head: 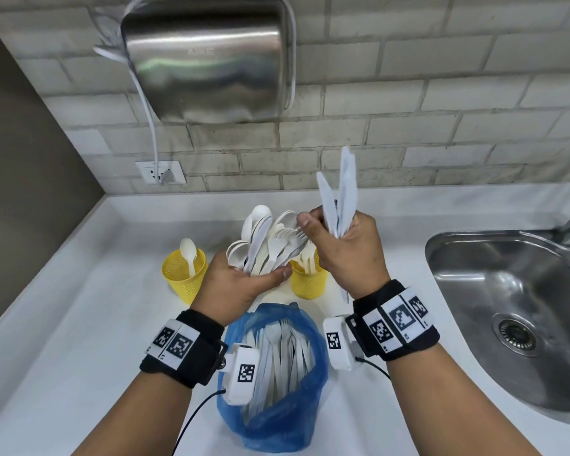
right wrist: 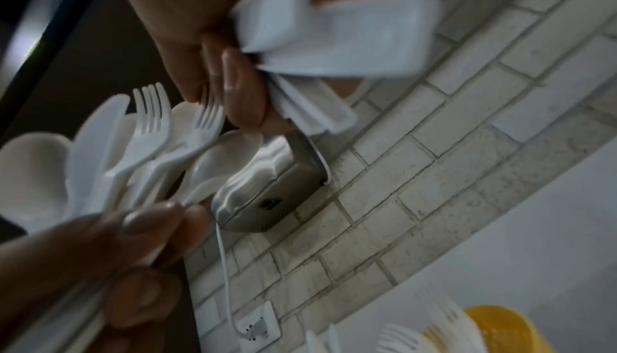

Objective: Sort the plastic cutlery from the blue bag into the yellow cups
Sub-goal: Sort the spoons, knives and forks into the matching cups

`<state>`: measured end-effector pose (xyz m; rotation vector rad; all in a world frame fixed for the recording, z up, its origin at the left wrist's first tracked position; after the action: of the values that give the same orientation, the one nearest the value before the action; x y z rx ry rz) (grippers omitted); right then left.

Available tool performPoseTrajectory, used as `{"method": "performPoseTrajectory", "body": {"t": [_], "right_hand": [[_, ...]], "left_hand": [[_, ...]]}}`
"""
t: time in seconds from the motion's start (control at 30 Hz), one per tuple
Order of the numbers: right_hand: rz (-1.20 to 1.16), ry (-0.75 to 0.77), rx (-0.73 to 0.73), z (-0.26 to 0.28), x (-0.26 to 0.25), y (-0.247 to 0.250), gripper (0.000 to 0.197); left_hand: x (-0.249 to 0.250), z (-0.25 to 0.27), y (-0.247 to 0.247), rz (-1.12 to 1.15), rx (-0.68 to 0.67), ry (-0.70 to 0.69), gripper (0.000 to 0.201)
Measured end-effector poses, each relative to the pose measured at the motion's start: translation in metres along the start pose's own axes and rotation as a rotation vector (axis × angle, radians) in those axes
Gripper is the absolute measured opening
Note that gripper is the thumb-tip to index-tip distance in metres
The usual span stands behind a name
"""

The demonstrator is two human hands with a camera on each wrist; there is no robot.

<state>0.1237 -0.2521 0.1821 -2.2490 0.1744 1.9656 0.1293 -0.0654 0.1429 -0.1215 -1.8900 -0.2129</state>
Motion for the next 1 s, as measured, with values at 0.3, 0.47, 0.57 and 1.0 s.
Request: {"method": "performPoseTrajectory", "body": {"t": [0.3, 0.47, 0.57, 1.0], "right_hand": [[0.215, 0.087, 0.057, 0.012, -0.011, 0.011, 0.014], [0.332, 0.025, -0.025, 0.013, -0.016, 0.013, 0.006], [0.363, -0.049, -0.095, 0.012, -0.015, 0.012, 0.010], [0.289, -0.102, -0.132, 0.011, -0.009, 0.009, 0.010]], "left_hand": [[0.002, -0.005, 0.003, -0.200, 0.010, -0.178, 0.043], [0.003, -0.006, 0.000, -0.265, 0.004, -0.230, 0.043], [0.001, -0.006, -0.001, -0.286, -0.012, -0.233, 0.043], [-0.003, -0.005, -0.006, -0.334, -0.045, -0.246, 0.048]]}}
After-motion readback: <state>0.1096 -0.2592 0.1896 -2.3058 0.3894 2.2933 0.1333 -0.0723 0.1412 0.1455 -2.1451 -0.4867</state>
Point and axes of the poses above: each hand's wrist, its own z-axis away from the middle knuckle, its own y-axis out of the back of the hand, x = y × z, the point moved 6 cm from there along -z, towards the middle knuckle, and after that the axes turned 11 degrees about -y, right-handed, at the moved point
